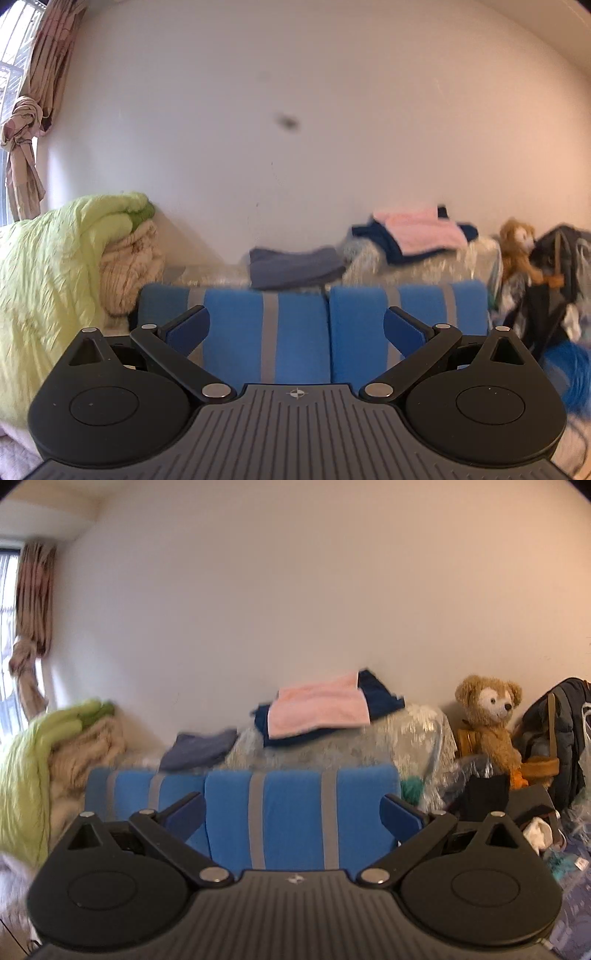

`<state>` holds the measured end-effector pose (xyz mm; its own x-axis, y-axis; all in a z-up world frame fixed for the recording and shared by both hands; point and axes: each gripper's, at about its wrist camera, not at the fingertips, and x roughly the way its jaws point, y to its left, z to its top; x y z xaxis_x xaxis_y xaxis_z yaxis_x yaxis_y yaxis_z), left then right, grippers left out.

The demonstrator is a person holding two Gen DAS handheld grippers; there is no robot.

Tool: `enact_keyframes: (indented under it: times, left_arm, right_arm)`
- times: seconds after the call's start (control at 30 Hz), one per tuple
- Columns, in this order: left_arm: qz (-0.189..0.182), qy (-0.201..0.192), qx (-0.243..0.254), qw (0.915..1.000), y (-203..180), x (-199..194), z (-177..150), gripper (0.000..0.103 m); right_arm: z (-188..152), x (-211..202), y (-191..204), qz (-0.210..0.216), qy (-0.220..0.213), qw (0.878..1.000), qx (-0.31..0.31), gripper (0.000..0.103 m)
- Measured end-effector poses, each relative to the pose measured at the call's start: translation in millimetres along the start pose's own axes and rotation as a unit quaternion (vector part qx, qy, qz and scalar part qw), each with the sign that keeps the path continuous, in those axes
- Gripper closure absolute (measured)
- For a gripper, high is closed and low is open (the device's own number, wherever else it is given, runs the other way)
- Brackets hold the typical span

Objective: Fold clothes

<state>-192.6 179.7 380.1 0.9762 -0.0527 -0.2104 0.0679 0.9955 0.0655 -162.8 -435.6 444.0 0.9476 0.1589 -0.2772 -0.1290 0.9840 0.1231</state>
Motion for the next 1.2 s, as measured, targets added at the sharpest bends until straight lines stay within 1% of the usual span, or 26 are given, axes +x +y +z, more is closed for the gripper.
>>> enact_keyframes:
  times: [0.1, 0.23, 0.33, 0.5, 0.6, 0.77, 0.87, 0.97, 1.07, 1.2]
  left_arm:
    - [0.007, 0.012, 0.009, 0.9999, -2.0, -12.0, -25.7, 0.0]
    - [0.0, 0.038, 0.012, 0.9992, -2.5, -19.1, -58.8, 0.0]
    - [-0.003, 0.06, 0.015, 0.9981, -6.9, -16.2, -86.4, 0.0]
    - [-0.008, 0.115, 0.014, 0.9933, -14.0, 5.5, -134.4, 0.0]
    - [-0.009, 0.155, 0.008, 0.9879, -16.0, 27.0, -162.8, 0.0]
    - [-0.011, 0.214, -0.022, 0.9766, -18.6, 64.7, -199.9, 0.0]
    - [-0.002, 0.243, -0.048, 0.9687, -20.3, 87.9, -216.4, 0.0]
    - [-0.003, 0.271, -0.062, 0.9605, -28.4, 110.2, -229.8, 0.0]
    - [0.0, 0.296, -0.062, 0.9533, -40.1, 132.2, -242.8, 0.0]
    - [0.011, 0.322, -0.06, 0.9449, -58.5, 162.5, -259.0, 0.0]
  right_arm:
    - [-32.9, -8.5, 3.2, 0.003, 0.026, 0.999, -0.018, 0.0]
    - [-80.5, -8.6, 11.2, 0.018, 0.07, 0.997, -0.037, 0.0]
    - [-117.4, 0.3, 19.3, 0.027, 0.106, 0.992, -0.058, 0.0]
    - [-177.0, 30.6, 25.9, 0.036, 0.172, 0.982, -0.061, 0.0]
    - [-206.9, 53.2, 28.0, 0.026, 0.203, 0.977, -0.061, 0.0]
    - [-242.7, 92.3, 30.5, 0.036, 0.243, 0.968, -0.047, 0.0]
    - [-256.1, 117.6, 40.4, 0.042, 0.257, 0.964, -0.051, 0.0]
    - [-266.0, 142.9, 53.1, 0.048, 0.269, 0.961, -0.053, 0.0]
    - [-274.5, 169.1, 64.6, 0.053, 0.28, 0.958, -0.04, 0.0]
    - [-288.4, 207.9, 80.9, 0.046, 0.302, 0.952, -0.033, 0.0]
